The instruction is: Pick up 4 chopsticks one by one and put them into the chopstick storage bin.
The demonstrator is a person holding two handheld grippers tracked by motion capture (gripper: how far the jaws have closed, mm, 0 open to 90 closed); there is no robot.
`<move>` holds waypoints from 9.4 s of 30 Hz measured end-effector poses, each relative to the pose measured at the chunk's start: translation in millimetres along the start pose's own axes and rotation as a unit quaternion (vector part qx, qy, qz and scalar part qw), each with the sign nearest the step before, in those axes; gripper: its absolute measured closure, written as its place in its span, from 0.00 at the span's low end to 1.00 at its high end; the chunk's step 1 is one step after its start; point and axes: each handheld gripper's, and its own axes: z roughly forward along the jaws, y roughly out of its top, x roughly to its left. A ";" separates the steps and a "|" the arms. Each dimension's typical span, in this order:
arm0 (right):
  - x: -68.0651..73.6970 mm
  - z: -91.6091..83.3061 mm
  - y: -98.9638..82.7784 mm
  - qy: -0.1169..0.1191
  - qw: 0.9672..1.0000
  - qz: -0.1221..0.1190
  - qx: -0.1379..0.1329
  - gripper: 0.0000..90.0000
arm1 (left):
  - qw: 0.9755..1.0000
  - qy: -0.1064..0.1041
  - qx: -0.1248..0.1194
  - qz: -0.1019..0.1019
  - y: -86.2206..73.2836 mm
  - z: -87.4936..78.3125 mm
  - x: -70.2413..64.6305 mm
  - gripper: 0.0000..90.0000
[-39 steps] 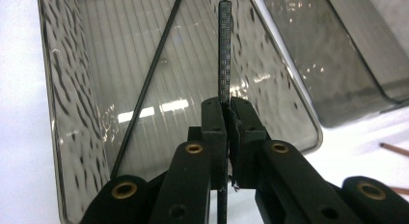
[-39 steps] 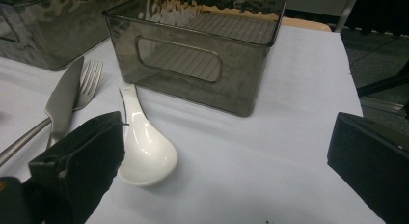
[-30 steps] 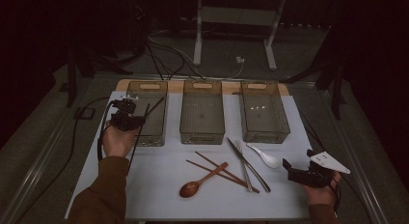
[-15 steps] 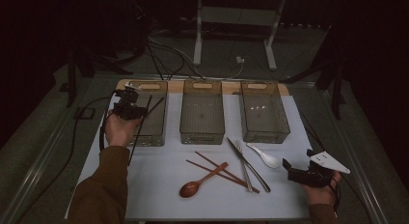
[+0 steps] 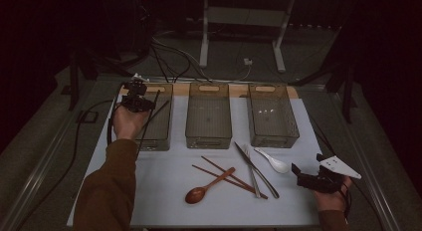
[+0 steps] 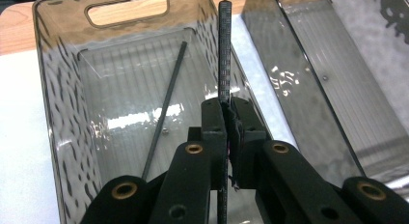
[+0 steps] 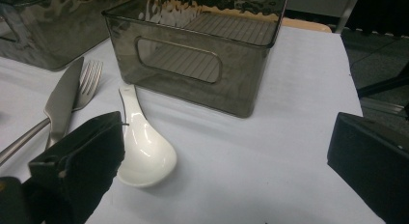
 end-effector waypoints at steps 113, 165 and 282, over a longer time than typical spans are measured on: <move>3.0 0.5 1.7 0.003 1.000 -0.007 0.001 0.00 | 0.990 -0.013 -0.138 0.028 -46.6 -42.7 -2.9 0.01; 11.7 10.2 41.6 0.079 0.996 -0.033 0.041 0.00 | 0.984 -0.033 -0.171 0.044 -155.4 -49.5 -18.8 0.01; 145.8 59.1 71.0 0.223 0.952 -0.149 0.146 0.95 | 0.983 -0.059 -0.172 0.033 -165.3 -46.5 -33.8 0.01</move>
